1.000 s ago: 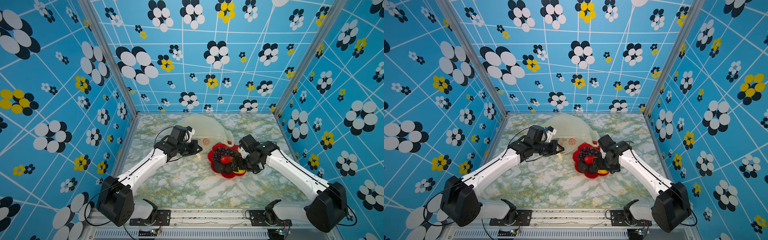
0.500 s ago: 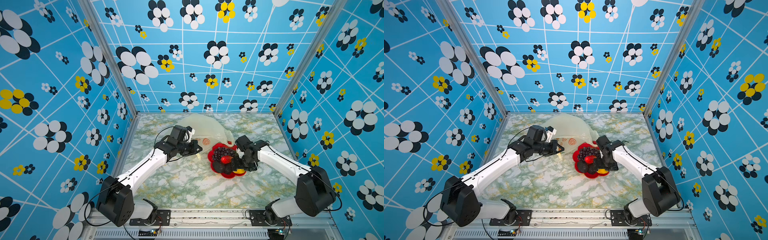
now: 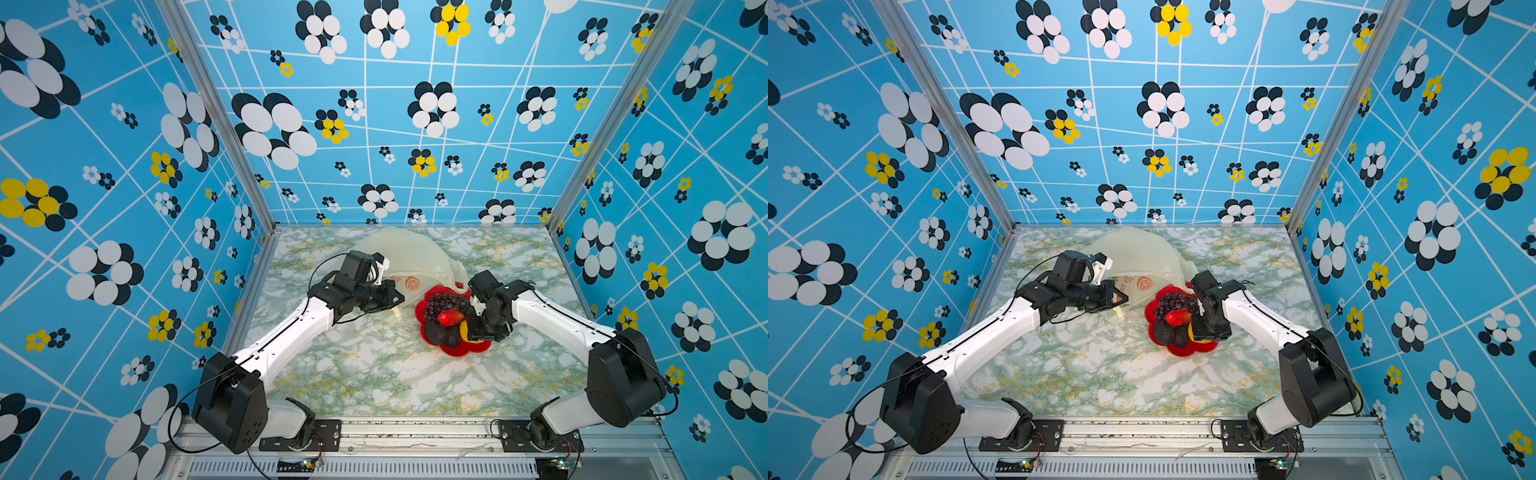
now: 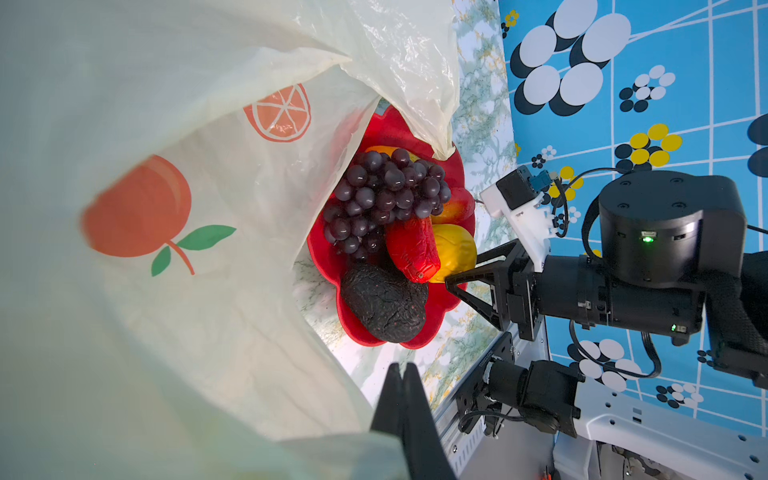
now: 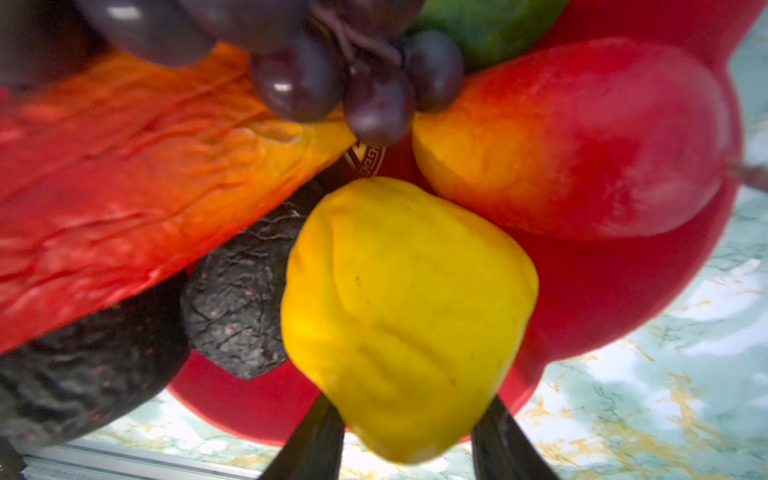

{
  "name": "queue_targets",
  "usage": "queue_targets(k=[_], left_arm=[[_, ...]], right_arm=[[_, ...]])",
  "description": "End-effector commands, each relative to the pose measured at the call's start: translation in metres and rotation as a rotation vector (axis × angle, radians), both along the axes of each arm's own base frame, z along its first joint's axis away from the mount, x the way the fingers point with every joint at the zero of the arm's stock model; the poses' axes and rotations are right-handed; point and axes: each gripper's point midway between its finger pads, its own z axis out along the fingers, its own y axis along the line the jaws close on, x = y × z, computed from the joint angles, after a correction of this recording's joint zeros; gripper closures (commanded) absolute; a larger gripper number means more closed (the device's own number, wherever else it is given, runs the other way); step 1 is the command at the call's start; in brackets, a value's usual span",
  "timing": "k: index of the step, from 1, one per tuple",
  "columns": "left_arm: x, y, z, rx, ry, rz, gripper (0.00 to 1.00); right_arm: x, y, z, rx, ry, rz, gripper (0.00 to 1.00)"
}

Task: Place the fruits into the plastic bag
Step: 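Grasp the yellow fruit on the plate with the right gripper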

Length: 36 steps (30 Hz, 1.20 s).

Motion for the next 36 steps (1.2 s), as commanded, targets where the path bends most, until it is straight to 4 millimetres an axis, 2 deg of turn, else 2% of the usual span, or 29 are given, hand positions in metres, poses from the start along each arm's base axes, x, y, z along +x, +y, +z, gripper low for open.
queue_targets(k=[1,3,4,6,9,11,16,25,32,36], left_arm=[[-0.001,0.003,0.010,-0.004,-0.025,-0.011,1.00],[-0.001,0.003,0.011,-0.006,-0.030,-0.010,1.00],[-0.001,0.003,0.011,-0.005,-0.028,-0.011,1.00],[-0.002,0.003,0.011,-0.006,-0.028,-0.011,1.00],[-0.002,0.003,0.011,-0.008,-0.028,-0.013,1.00],[-0.003,0.003,0.011,-0.007,-0.025,-0.014,1.00],[-0.003,0.005,0.013,-0.001,-0.031,-0.007,1.00],[-0.002,0.005,0.011,0.005,-0.024,-0.008,1.00],[0.001,0.002,0.010,0.003,-0.020,-0.015,1.00],[0.001,0.001,0.008,0.001,-0.017,-0.016,1.00]], right_arm=[[0.001,-0.009,0.016,-0.018,-0.051,-0.009,0.58],[0.001,-0.011,0.022,-0.013,-0.072,-0.011,0.59],[0.002,-0.012,0.024,-0.011,-0.079,-0.012,0.53],[0.002,-0.013,0.022,-0.009,-0.071,-0.014,0.33],[0.005,-0.014,0.014,-0.007,-0.050,-0.017,0.07],[0.009,-0.014,0.009,0.002,-0.044,-0.024,0.01],[0.019,-0.011,-0.005,0.036,-0.024,-0.042,0.01],[0.029,0.000,-0.014,0.070,-0.003,-0.047,0.01],[0.030,0.002,-0.008,0.085,-0.010,-0.060,0.19],[0.028,0.001,-0.002,0.088,-0.017,-0.061,0.26]])
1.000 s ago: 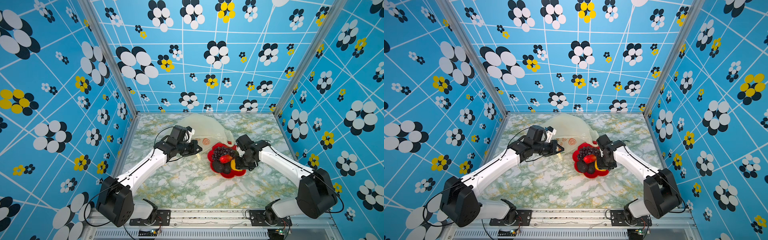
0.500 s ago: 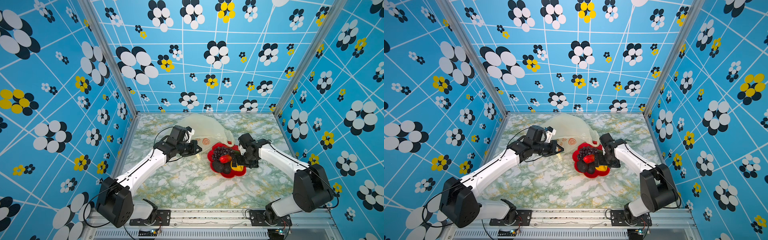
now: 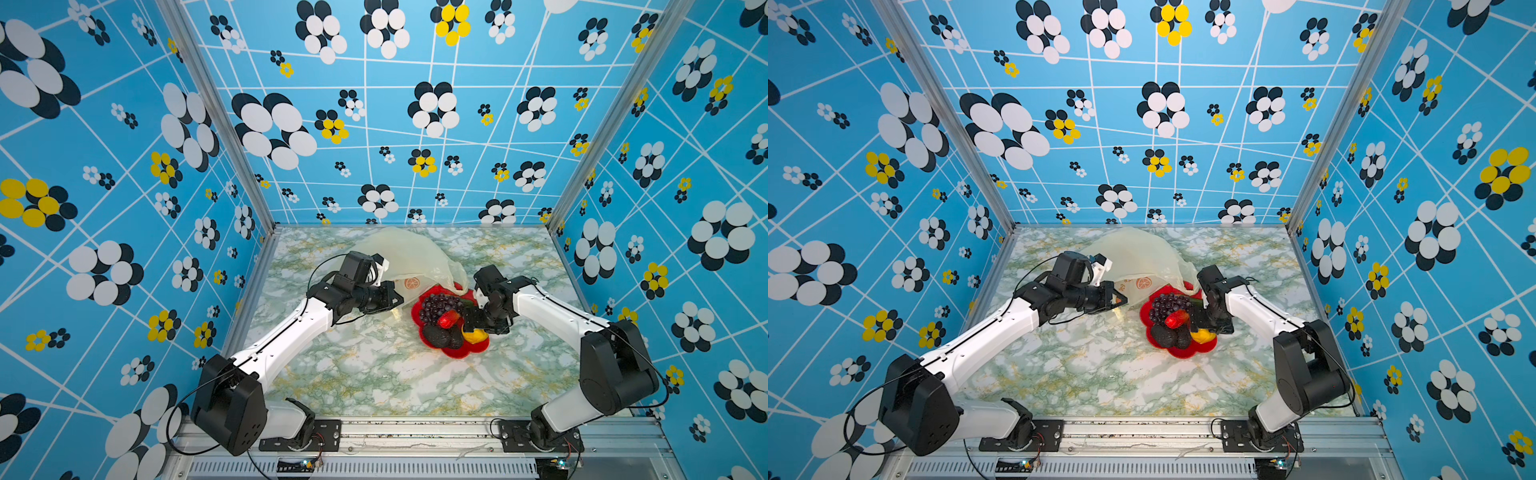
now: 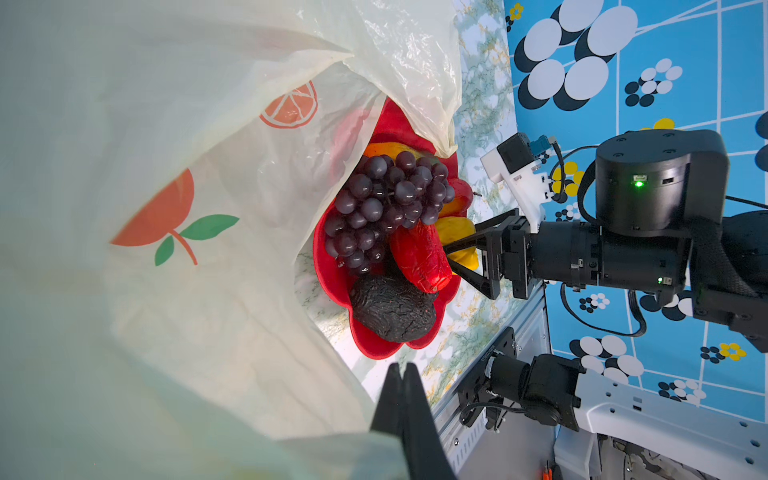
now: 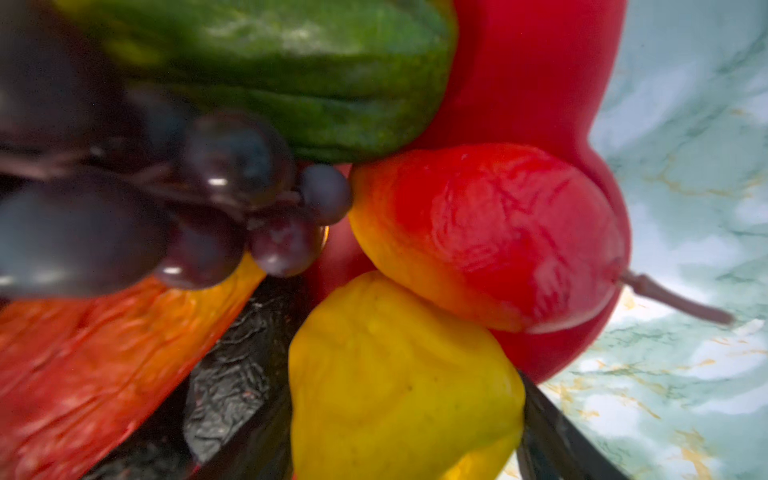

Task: Place the fruits into the plastic bag
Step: 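Grasp the yellow fruit on the plate with the right gripper, then carry the yellow fruit into the bag and release it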

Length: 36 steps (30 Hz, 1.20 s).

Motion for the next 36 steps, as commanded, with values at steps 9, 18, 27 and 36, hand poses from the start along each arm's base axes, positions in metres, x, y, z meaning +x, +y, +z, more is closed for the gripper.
queue_targets(k=[9,18,27,36], left_arm=[[0.005,-0.001,0.012,-0.013,-0.031,-0.013,1.00],[0.003,-0.001,0.020,-0.026,-0.049,-0.015,1.00],[0.001,-0.004,0.026,-0.054,-0.054,-0.020,1.00],[0.004,-0.013,0.029,-0.086,-0.054,-0.040,1.00]], right_arm=[[-0.006,-0.001,0.035,0.032,-0.048,-0.010,0.51],[-0.002,0.029,0.111,0.288,-0.182,-0.078,0.50],[0.041,0.136,0.131,0.605,-0.178,-0.040,0.51],[0.066,0.224,0.098,0.703,-0.059,0.025,0.52]])
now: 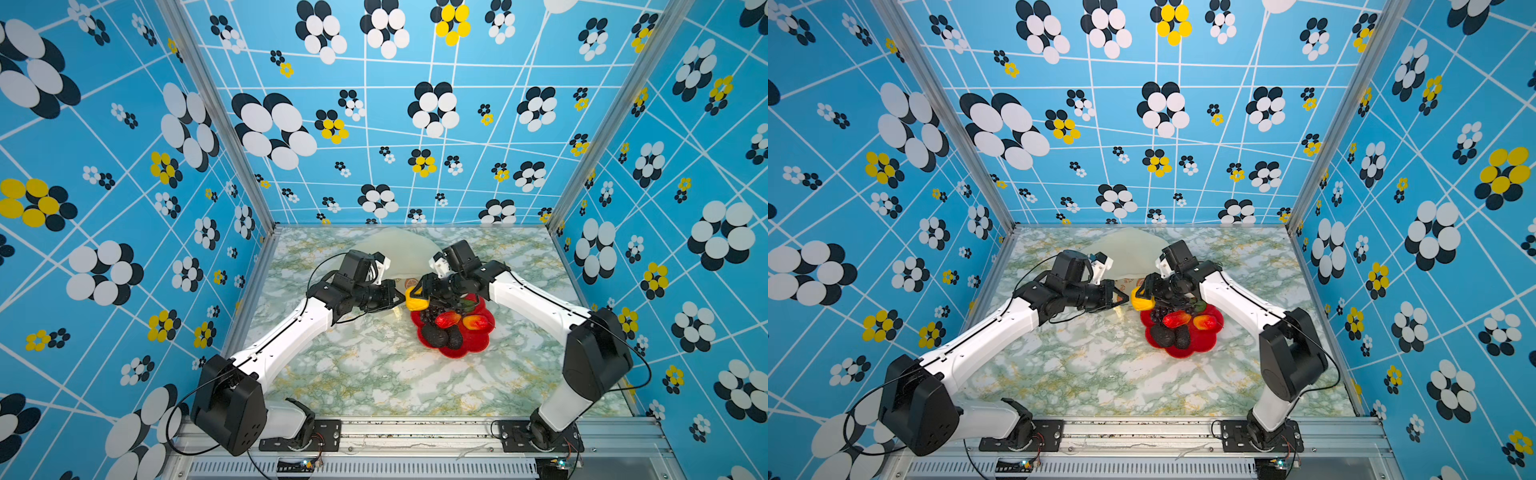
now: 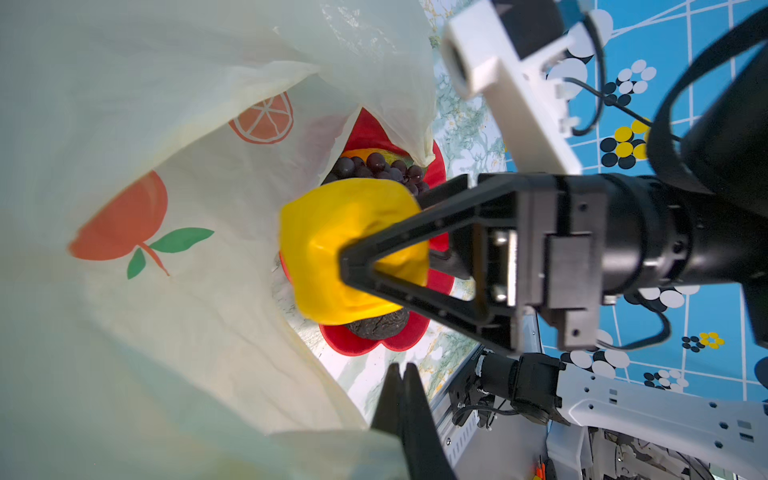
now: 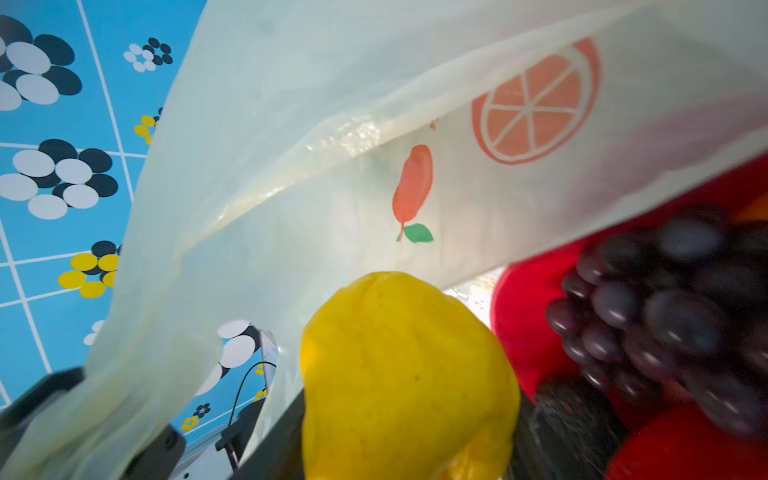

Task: Place the fruits into the plastic bag
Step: 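Carry the yellow fruit into the bag and release it, then reach the right gripper back to the plate and grasp the red-orange mango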

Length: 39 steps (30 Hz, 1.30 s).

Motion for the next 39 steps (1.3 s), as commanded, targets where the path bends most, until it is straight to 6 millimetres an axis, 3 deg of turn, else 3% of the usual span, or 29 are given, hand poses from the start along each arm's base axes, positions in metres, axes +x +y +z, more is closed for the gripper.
queue_targets(k=[1,6,11,13,16,17,19,20,25,39], left_arm=[[0.004,-0.009,0.020,-0.050,-0.035,-0.025,1.00],[0.004,-0.018,0.021,-0.063,-0.027,-0.058,1.00],[0.003,-0.020,0.024,-0.077,-0.026,-0.070,1.00],[0.003,-0.020,0.027,-0.081,-0.033,-0.074,1.00],[0.005,-0.018,0.030,-0.077,-0.037,-0.071,1.00],[0.006,-0.016,0.031,-0.078,-0.037,-0.066,1.00],[0.007,-0.012,0.031,-0.079,-0.035,-0.055,1.00],[0.007,-0.010,0.031,-0.080,-0.035,-0.049,1.00],[0.007,-0.001,0.028,-0.081,-0.033,-0.022,1.00],[0.001,0.009,0.017,-0.106,-0.027,0.019,1.00]], right_arm=[[0.010,0.034,0.013,0.102,0.002,0.025,0.52],[0.029,0.061,0.008,0.181,0.020,0.012,0.51],[0.056,0.074,0.012,0.237,-0.017,-0.047,0.49],[0.068,0.080,0.018,0.262,-0.045,-0.066,0.38],[0.077,0.092,0.025,0.337,-0.039,-0.075,0.06],[0.078,0.095,0.028,0.364,-0.034,-0.070,0.01],[0.079,0.093,0.036,0.375,-0.054,-0.067,0.00],[0.080,0.090,0.044,0.370,-0.079,-0.066,0.01],[0.065,0.051,0.041,0.189,-0.100,-0.053,0.01],[-0.033,-0.071,0.047,-0.275,-0.144,0.050,0.01]])
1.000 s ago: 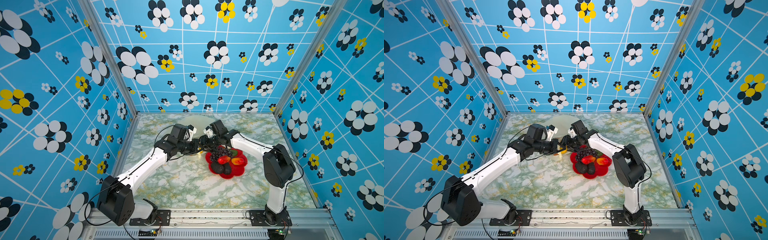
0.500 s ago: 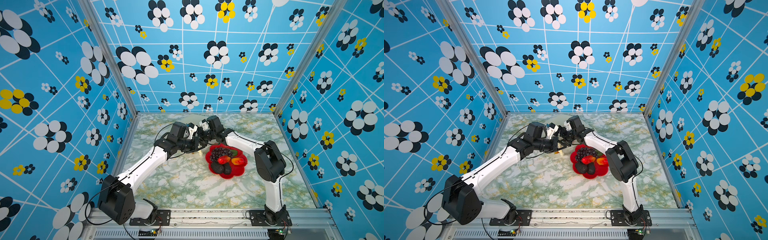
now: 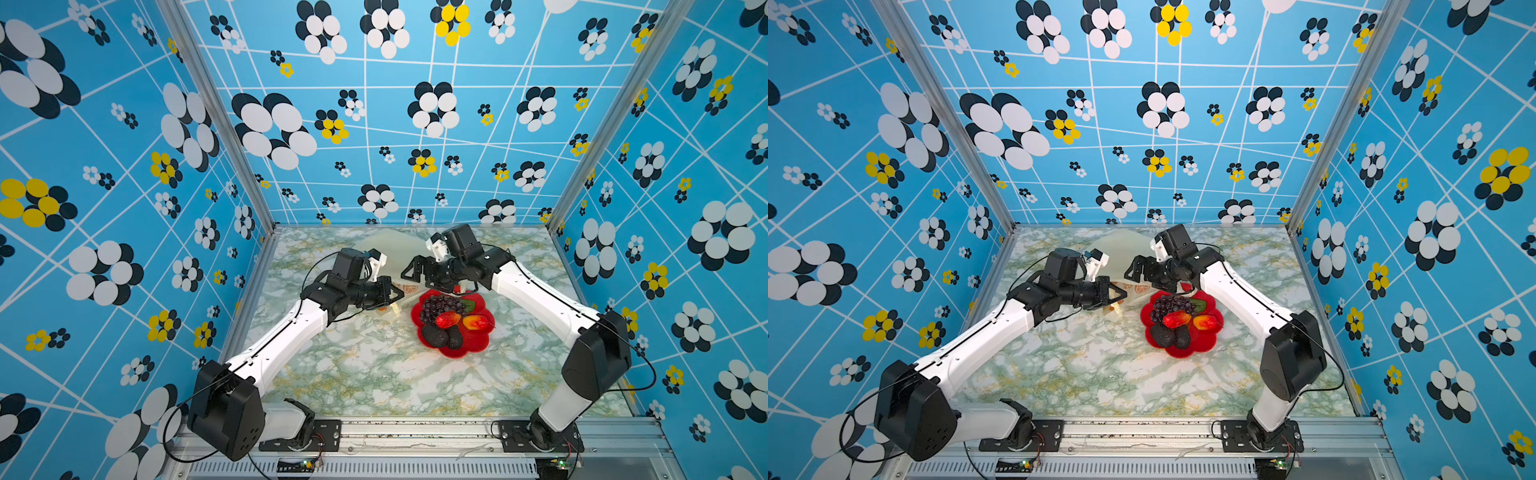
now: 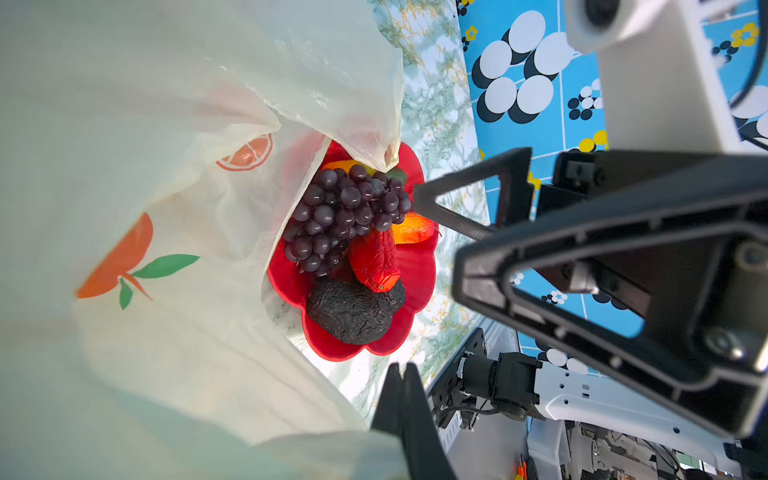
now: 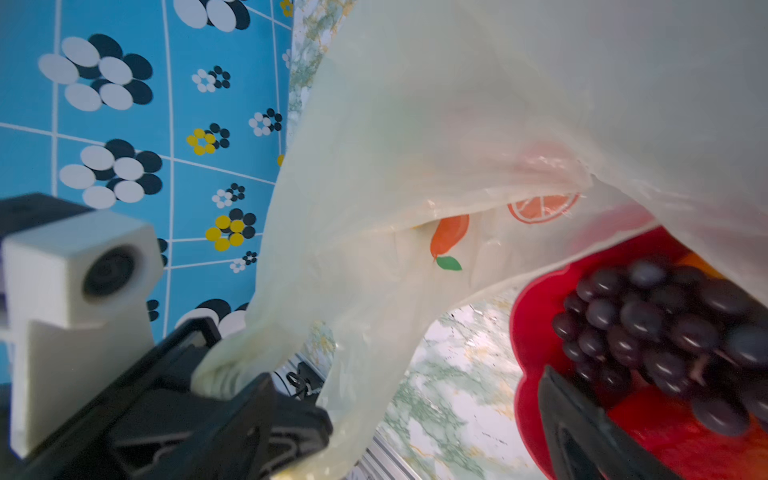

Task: Place the fruits into the plastic bag
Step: 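Reach the right gripper back to the plate and grasp the red-orange mango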

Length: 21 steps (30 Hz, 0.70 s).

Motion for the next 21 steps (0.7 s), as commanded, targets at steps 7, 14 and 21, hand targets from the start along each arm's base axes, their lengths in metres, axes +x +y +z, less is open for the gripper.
queue_targets(k=[7,14,21], left_arm=[[-0.005,0.004,0.009,-0.041,-0.032,0.009,1.00],[-0.007,0.006,0.008,-0.037,-0.033,0.012,1.00],[-0.012,0.011,0.009,-0.013,-0.041,0.014,1.00]], right_arm=[[-0.054,-0.115,-0.037,-0.516,0.004,0.001,0.03],[-0.053,-0.109,-0.057,-0.606,0.011,0.002,0.11],[-0.039,-0.094,-0.078,-0.736,0.017,0.027,0.11]])
